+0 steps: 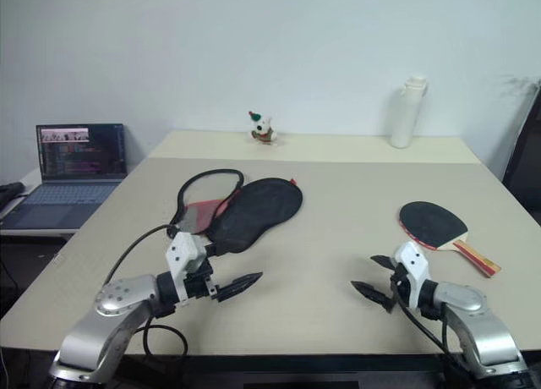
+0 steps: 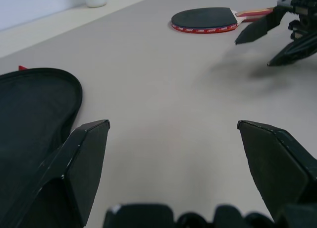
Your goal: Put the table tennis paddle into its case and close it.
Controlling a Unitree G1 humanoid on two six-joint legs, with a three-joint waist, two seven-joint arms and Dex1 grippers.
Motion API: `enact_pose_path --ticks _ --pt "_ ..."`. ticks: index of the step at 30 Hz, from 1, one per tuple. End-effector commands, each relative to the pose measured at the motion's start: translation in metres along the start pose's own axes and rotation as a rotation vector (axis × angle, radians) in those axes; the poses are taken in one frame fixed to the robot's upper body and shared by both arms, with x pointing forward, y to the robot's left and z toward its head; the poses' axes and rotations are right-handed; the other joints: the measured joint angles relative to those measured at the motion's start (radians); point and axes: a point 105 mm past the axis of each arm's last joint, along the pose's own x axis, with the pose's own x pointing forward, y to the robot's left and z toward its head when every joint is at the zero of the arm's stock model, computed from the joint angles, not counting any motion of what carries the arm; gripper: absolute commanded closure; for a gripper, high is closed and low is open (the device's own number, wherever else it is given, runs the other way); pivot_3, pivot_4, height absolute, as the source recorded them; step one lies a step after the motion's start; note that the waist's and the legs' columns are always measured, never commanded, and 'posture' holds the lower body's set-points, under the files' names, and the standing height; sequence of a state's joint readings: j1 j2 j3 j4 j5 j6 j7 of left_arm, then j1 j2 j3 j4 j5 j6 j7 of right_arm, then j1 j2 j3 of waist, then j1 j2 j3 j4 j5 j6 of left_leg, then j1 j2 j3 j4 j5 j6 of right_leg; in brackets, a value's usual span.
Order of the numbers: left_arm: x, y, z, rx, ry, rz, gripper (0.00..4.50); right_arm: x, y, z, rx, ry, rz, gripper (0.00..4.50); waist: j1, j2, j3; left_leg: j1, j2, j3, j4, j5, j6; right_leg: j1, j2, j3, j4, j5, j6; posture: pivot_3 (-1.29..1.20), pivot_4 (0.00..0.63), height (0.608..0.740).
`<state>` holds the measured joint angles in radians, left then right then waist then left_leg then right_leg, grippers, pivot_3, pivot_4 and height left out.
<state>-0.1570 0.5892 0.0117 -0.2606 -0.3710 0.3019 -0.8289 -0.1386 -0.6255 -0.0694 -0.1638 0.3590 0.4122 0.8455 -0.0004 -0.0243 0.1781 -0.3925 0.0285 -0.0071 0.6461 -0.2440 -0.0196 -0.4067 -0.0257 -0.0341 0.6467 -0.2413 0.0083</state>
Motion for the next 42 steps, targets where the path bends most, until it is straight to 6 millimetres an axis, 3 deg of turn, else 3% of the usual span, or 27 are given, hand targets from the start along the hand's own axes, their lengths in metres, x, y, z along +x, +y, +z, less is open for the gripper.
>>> enact_pose_path --ticks 1,8,17,23,29,42 --pt "0.005 0.0 0.001 -0.007 -0.013 0.014 0.0 -0.009 -0.003 0.017 -0.038 -0.028 -0.005 0.04 0.0 0.0 0.0 0.0 0.0 0.0 0.0 0.0 0.0 0.0 0.0 0.0 0.0 0.0 0.0 0.0 0.15 0.74" --pt "0.012 0.003 0.005 -0.038 -0.054 0.003 0.0 -0.013 -0.003 0.025 -0.066 -0.02 -0.017 0.04 0.0 0.0 0.0 0.001 0.0 0.0 0.0 0.0 0.0 0.0 0.001 0.0 0.001 0.0 0.0 0.0 0.15 0.74" --pt "0.014 0.045 0.007 0.015 -0.041 0.106 0.0 -0.002 0.013 0.037 -0.064 -0.047 0.032 0.04 0.0 0.0 0.0 0.001 -0.001 0.001 0.0 0.0 0.0 0.0 0.002 0.0 0.0 0.0 0.0 0.0 0.15 0.74" --pt "0.02 0.077 -0.008 0.049 0.051 0.224 0.0 0.007 0.049 0.073 -0.059 -0.13 0.237 0.04 -0.001 -0.001 0.0 0.002 -0.001 0.002 0.0 0.0 0.0 0.0 0.003 0.0 0.001 0.0 0.0 0.0 0.15 0.74" --pt "0.037 0.095 -0.012 0.053 0.086 0.251 0.0 0.0 0.059 0.098 -0.074 -0.165 0.318 0.04 0.003 -0.002 0.0 0.001 -0.001 0.001 0.0 0.0 0.0 0.0 0.003 -0.001 0.0 0.0 0.0 0.0 0.15 0.74" --pt "0.062 0.107 -0.041 -0.08 0.189 0.219 0.0 0.01 0.06 0.103 -0.11 -0.192 0.299 0.04 0.001 -0.003 0.001 0.0 -0.002 0.002 0.001 0.0 0.0 -0.001 0.003 -0.001 0.001 0.0 0.0 0.0 0.15 0.74"
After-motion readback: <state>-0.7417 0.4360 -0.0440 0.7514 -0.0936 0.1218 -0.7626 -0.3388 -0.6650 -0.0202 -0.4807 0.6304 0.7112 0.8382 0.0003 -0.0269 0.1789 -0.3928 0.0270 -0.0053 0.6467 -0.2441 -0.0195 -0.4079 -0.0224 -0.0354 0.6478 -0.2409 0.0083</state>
